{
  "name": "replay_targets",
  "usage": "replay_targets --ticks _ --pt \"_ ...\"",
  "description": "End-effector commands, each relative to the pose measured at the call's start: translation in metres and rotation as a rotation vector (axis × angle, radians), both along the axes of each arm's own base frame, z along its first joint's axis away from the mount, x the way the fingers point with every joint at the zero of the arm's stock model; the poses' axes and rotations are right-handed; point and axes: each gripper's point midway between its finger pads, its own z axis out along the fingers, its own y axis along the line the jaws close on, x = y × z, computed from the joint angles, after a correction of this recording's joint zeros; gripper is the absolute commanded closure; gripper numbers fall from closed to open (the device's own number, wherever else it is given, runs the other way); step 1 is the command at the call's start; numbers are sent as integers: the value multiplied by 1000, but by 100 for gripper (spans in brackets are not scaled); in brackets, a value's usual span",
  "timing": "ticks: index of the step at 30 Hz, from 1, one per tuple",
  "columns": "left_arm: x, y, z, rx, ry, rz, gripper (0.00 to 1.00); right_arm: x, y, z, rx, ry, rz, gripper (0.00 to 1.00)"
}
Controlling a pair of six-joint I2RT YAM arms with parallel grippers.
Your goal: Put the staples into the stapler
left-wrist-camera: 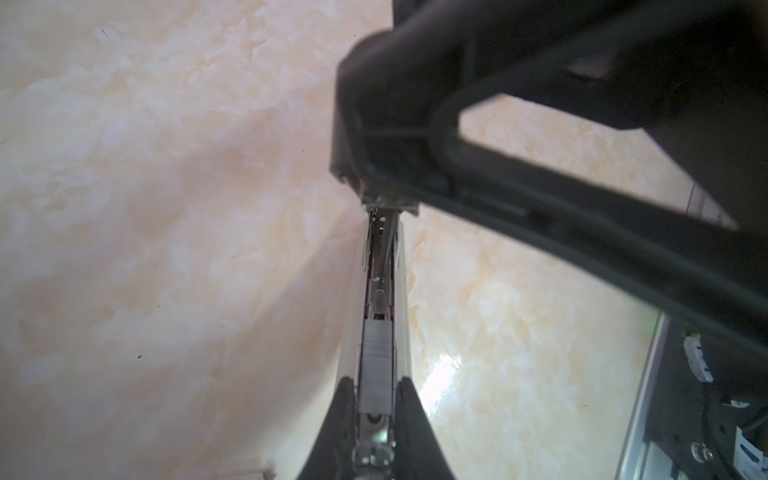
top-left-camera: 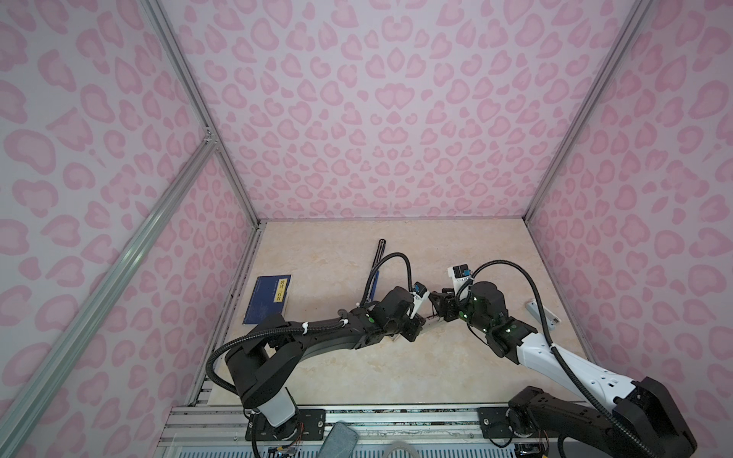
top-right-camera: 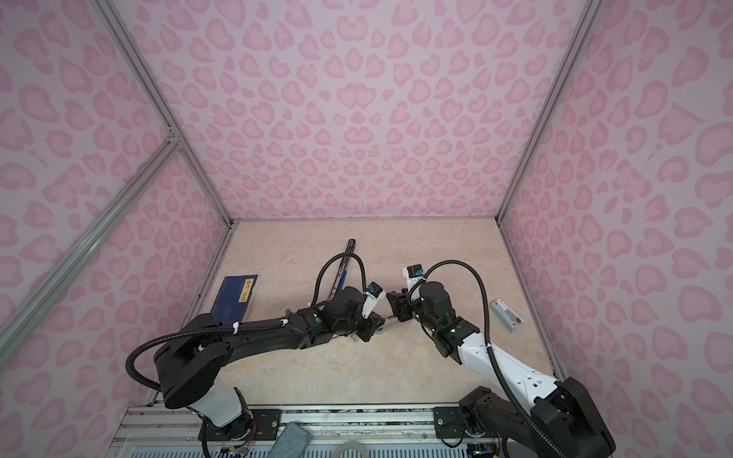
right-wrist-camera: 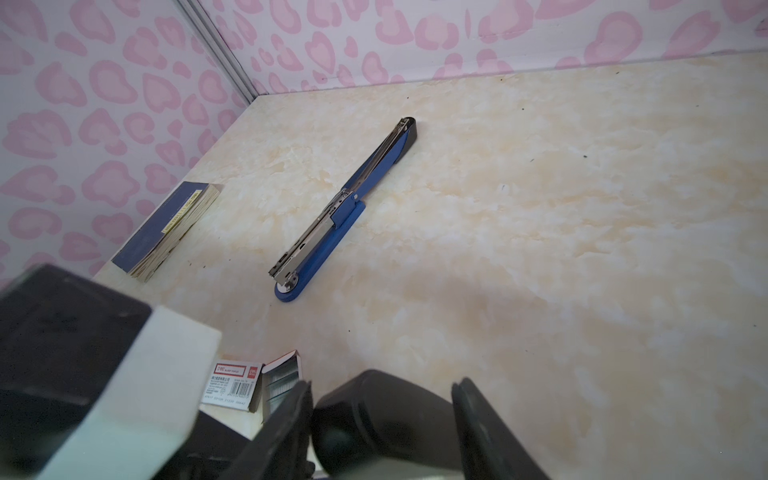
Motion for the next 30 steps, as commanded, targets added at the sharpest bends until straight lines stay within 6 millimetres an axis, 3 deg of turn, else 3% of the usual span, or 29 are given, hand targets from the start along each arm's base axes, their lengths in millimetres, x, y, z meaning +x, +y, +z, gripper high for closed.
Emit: replay_targets --ticks 1,7,15,21,26,30 --pt "9 1 5 7 -35 28 96 3 -9 3 18 -14 -50 43" --pt "17 3 -1 33 -60 60 96 0 -28 4 50 -12 -105 42" --pt "51 16 -20 132 -154 222 96 -3 -68 -12 59 22 -226 41" --pt "69 8 -37 170 -183 258 95 -6 -85 -27 71 49 -284 41" --pt "71 2 -44 170 -154 262 76 -8 -86 -34 75 64 -293 41" --pt "65 8 -42 162 -132 273 56 -9 -87 -38 74 69 -294 41"
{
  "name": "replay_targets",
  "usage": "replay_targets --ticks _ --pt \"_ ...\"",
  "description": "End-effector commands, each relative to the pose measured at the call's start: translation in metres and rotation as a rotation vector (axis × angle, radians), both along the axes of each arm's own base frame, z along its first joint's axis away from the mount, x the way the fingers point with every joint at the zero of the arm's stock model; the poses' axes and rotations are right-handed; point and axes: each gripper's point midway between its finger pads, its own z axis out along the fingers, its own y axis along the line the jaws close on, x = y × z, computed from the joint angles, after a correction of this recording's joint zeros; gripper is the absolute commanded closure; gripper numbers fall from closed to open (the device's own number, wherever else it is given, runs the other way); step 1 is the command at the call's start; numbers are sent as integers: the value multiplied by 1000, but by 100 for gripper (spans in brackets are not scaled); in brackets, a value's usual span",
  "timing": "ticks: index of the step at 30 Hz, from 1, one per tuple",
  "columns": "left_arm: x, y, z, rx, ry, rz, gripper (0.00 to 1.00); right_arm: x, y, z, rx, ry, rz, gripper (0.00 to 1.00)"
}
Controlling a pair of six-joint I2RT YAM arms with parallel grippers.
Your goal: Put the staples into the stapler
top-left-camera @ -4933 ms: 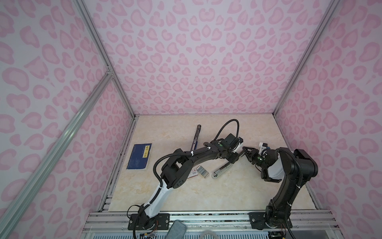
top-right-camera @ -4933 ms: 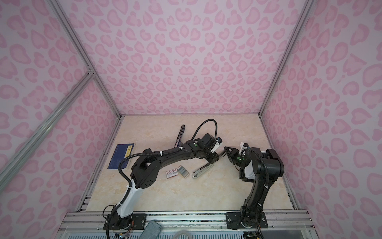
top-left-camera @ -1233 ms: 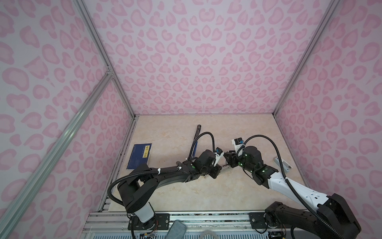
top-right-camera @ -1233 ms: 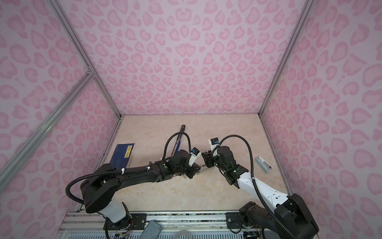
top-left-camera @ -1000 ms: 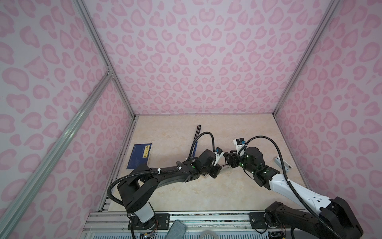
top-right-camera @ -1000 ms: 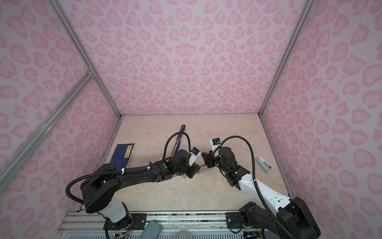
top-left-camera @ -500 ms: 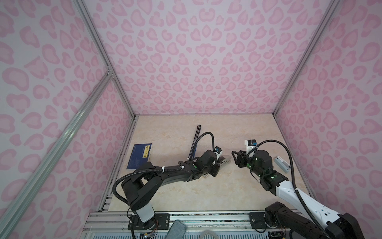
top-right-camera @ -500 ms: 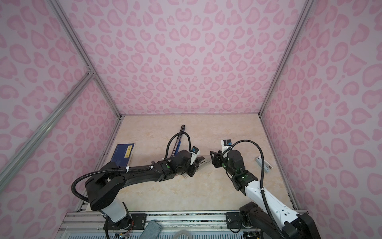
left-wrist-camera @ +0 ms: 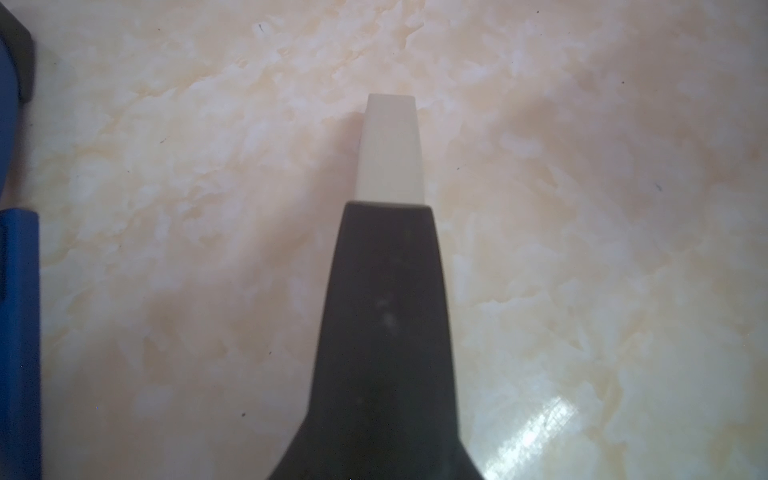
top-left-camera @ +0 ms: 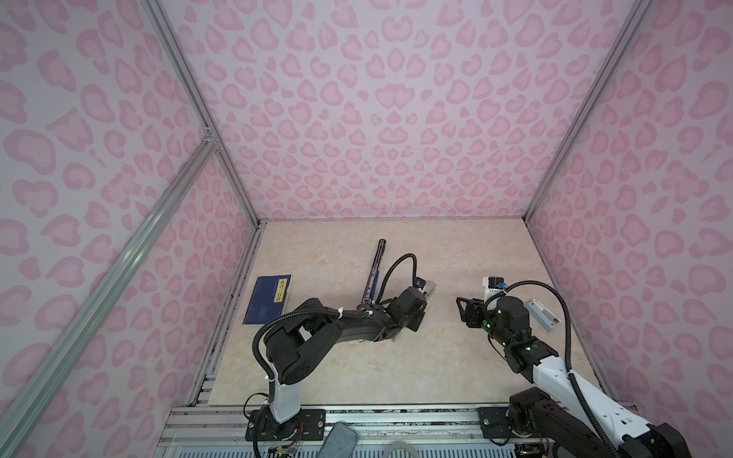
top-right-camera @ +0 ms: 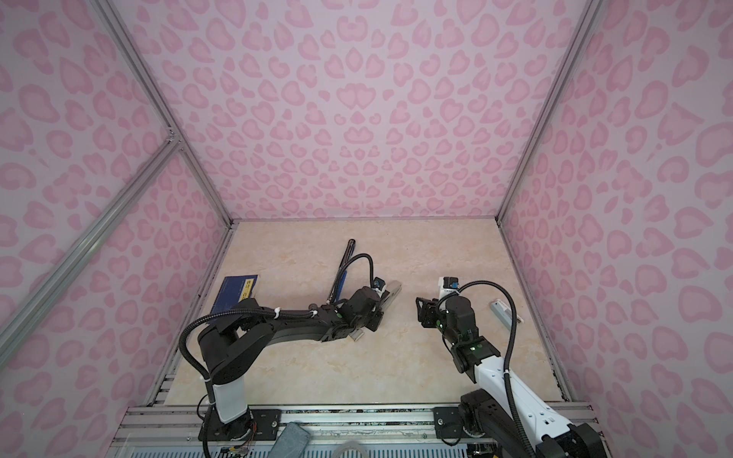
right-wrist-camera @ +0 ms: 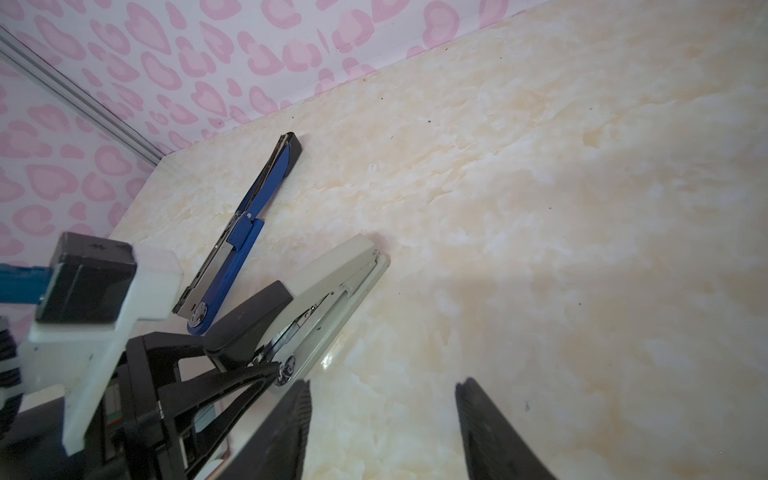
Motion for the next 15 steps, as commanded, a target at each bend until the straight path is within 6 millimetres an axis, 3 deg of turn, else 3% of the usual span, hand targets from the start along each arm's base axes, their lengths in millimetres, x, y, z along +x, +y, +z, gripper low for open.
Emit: replay_targets --ticks 1,8,15 --pt "-1 4 10 -38 -5 27 53 1 -1 -2 0 -4 -11 41" --pt "-20 21 25 -56 14 14 43 4 2 -4 11 1 0 41" --pt "-15 5 50 -54 40 -39 33 5 4 -3 17 6 8 41"
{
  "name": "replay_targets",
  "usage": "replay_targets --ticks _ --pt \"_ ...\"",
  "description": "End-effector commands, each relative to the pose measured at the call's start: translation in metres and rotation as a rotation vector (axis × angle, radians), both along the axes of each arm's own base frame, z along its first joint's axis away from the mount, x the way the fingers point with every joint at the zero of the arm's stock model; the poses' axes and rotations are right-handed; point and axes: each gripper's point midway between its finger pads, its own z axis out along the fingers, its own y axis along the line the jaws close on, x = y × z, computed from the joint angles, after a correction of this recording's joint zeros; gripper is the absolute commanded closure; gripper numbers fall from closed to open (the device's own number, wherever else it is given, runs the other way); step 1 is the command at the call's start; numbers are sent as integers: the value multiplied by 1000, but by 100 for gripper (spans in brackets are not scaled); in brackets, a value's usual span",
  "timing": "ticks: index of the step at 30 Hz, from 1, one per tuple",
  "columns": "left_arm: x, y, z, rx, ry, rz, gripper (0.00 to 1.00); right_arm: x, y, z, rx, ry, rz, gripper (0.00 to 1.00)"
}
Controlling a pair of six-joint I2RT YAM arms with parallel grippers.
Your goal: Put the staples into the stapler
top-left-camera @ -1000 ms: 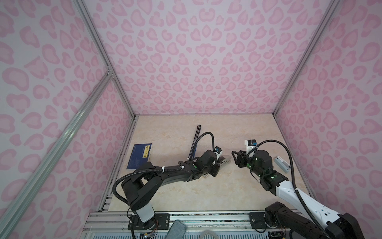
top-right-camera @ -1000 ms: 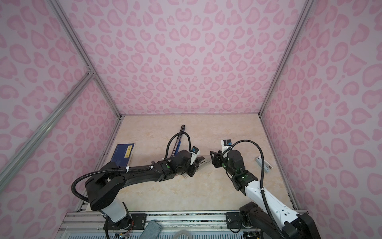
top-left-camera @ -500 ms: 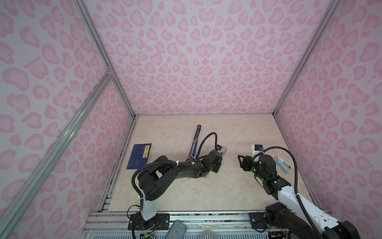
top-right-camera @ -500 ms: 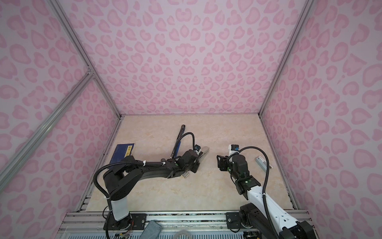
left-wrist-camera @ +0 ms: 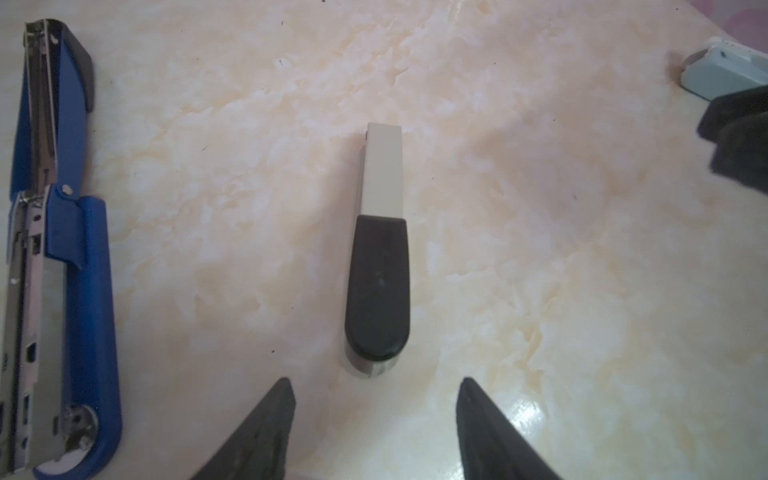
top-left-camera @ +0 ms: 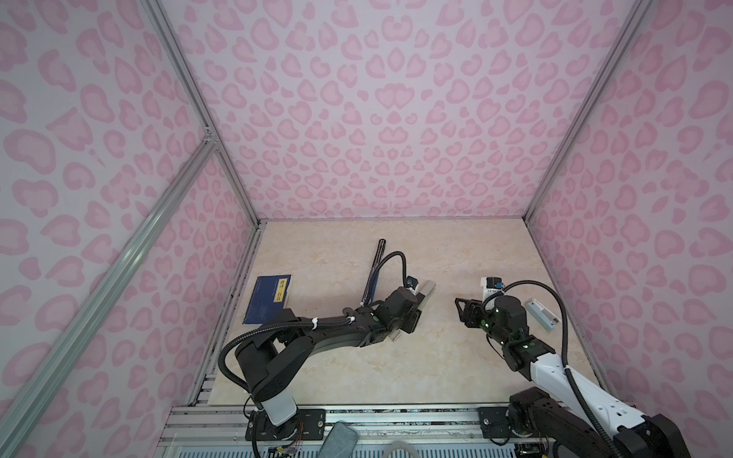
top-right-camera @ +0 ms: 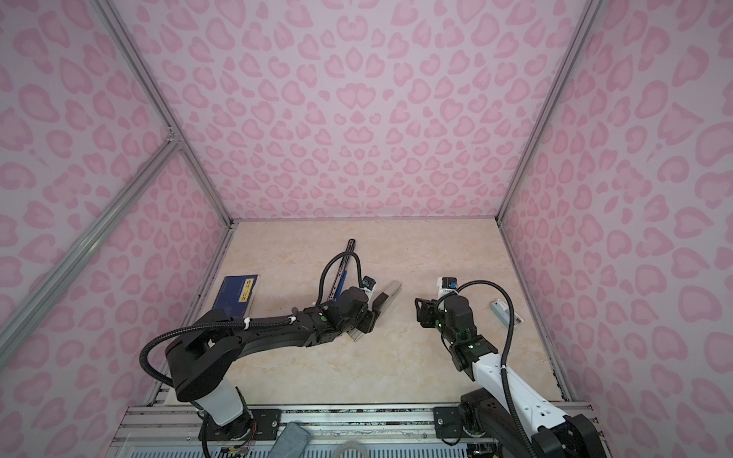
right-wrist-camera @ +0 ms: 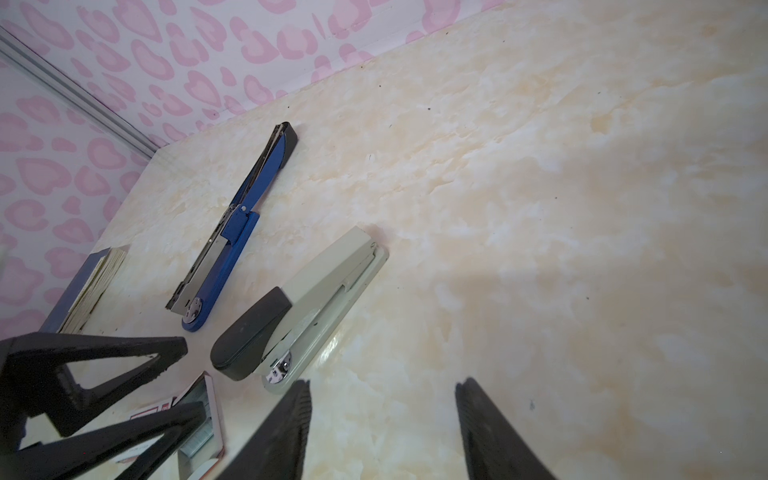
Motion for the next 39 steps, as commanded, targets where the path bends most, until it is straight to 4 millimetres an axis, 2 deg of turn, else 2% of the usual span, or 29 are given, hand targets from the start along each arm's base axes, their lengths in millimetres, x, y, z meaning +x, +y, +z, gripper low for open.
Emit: replay_targets --ticks 1,6,11,13,15,16,20,33,39 --pt "4 -7 1 32 43 -24 33 2 2 7 17 -20 5 41" --pt "12 -14 -11 83 106 -32 34 -1 1 7 14 -19 2 41" --pt "11 -18 -26 104 153 -45 45 -2 0 4 11 -15 2 41" --pt "9 -19 -31 112 168 -49 54 -2 -1 4 12 -17 -2 41" --pt "9 -19 -37 120 177 -49 70 -2 0 3 13 -15 -3 41" --pt "8 -18 -41 129 182 -51 75 -2 -1 3 13 -15 -4 41" --pt "8 -18 -51 149 194 -53 85 -2 -1 3 17 -17 -6 41" --pt "12 -25 -56 151 206 -56 89 -3 -3 5 21 -25 -14 41" --pt "21 -27 -56 150 206 -33 89 -4 -6 7 24 -29 -26 41"
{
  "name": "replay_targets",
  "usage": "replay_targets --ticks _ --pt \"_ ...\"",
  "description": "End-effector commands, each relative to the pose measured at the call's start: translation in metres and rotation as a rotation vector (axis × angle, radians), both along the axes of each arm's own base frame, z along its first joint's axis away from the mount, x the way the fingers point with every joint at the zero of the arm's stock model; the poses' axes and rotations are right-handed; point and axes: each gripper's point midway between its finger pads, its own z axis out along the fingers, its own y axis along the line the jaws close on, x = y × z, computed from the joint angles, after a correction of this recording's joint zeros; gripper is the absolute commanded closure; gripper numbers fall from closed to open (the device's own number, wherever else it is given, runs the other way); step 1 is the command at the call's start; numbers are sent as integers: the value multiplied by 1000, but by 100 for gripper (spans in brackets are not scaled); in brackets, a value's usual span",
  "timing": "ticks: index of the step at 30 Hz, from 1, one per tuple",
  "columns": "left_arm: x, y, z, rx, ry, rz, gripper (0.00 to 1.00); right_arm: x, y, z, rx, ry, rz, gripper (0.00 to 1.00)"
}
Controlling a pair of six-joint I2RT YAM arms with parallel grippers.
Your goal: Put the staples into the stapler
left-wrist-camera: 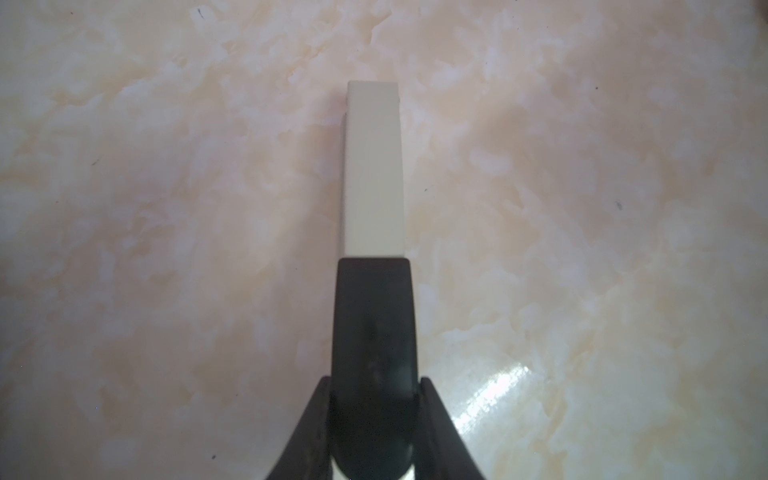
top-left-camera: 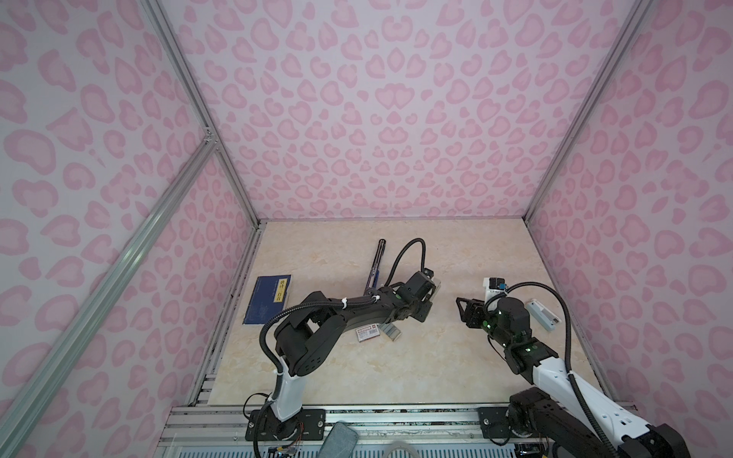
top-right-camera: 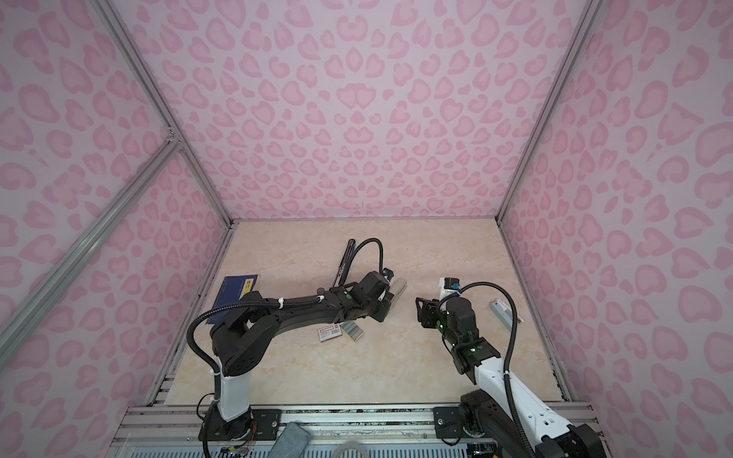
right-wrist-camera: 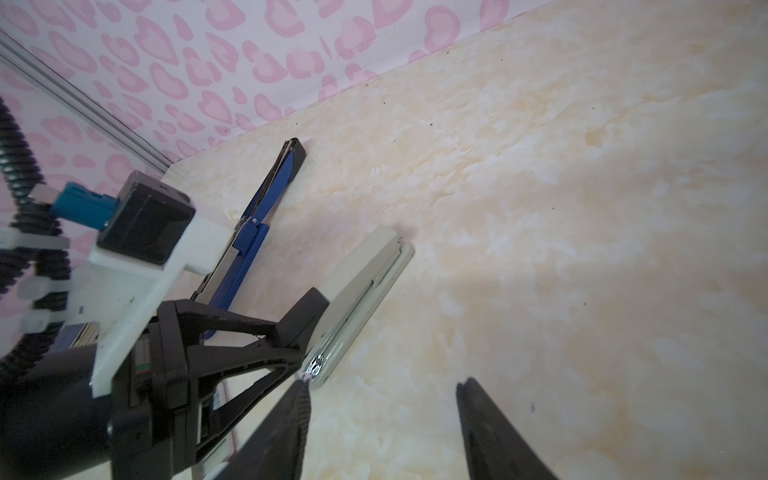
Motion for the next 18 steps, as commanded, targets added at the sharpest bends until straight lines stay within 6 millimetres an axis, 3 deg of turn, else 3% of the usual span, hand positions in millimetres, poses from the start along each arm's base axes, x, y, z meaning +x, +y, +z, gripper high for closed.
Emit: replay_targets --ticks 1,13,18 --pt "-1 5 -11 28 58 18 89 -1 -3 -4 2 7 -12 41" --pt "45 -35 7 -10 20 41 81 -6 -4 -6 18 13 -19 40" --pt "54 -50 13 -40 21 16 58 -8 -4 -8 28 20 -22 40"
